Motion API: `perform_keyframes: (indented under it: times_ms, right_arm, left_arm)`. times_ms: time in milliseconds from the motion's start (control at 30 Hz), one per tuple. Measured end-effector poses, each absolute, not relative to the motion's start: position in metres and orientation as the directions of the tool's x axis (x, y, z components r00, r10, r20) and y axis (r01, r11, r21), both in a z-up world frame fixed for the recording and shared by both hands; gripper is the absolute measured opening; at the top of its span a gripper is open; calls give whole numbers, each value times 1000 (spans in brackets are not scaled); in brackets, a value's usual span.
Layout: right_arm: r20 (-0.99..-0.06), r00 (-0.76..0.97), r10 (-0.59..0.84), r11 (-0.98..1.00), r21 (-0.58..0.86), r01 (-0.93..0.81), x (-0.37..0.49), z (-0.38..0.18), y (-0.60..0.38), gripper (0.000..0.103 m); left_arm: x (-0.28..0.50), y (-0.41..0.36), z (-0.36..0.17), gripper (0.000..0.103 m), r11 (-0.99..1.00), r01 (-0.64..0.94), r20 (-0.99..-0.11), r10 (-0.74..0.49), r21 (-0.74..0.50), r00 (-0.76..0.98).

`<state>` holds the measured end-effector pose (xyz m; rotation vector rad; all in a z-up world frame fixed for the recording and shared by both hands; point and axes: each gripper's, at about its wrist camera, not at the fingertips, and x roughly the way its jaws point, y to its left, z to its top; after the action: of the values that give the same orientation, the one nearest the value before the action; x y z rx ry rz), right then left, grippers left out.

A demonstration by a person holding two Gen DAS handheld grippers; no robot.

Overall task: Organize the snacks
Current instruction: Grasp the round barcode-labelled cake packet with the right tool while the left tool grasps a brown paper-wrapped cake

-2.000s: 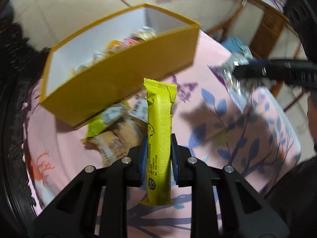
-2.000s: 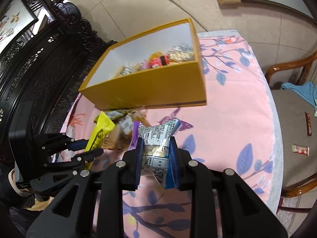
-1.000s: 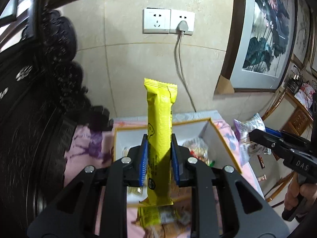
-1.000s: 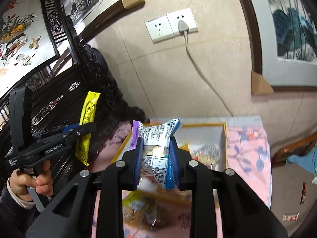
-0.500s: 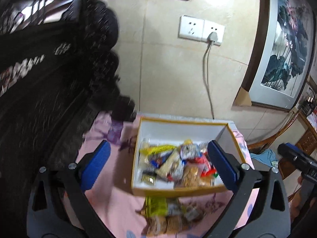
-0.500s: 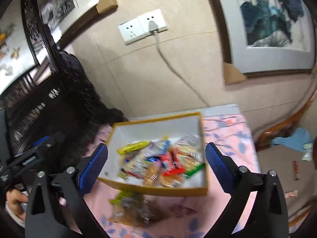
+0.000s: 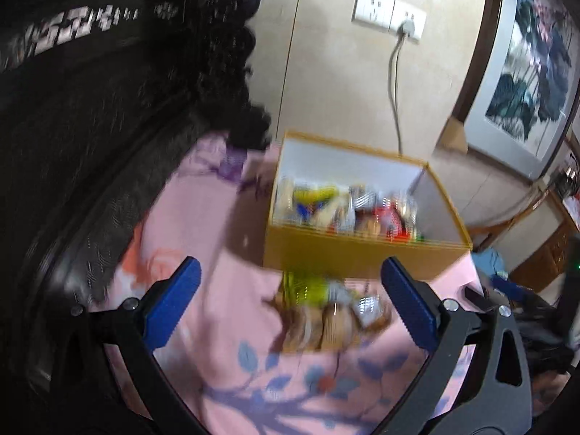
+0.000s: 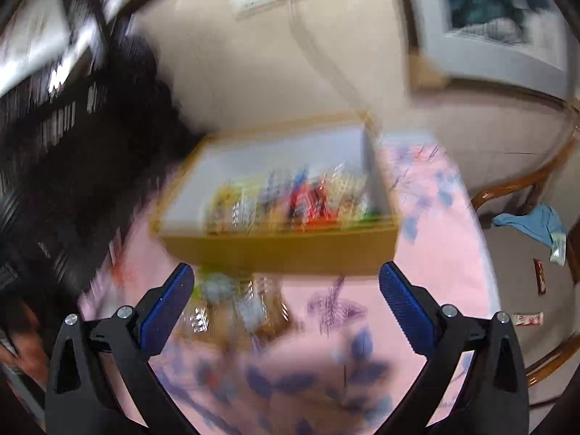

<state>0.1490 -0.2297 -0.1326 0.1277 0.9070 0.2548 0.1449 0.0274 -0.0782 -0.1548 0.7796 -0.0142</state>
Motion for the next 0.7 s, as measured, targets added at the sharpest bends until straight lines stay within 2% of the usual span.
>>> perform_keyframes:
  times_ms: [67,200,467,700]
  right_arm:
    - [-822,498,277,959,200,-202,148,-163,-219,102]
    - [-877,370,307,944,231,-236,155,-199,-208,102]
    - [-904,363,227,940,107,-324,181,-223,-178,102]
    - [-912,347,220,922,78,-379,205,-234,-165,101]
  left_arm:
    - [133,26,-96,101,989,-54,-738,-68,-141,671]
    - [121,21,-118,101,986,-65,-783,-79,-151,617]
    - [117,33,-128,101,978,-99,-804,-91,-183,588]
    - [117,47,-136,101,969,-148,-817,-81,-199,571]
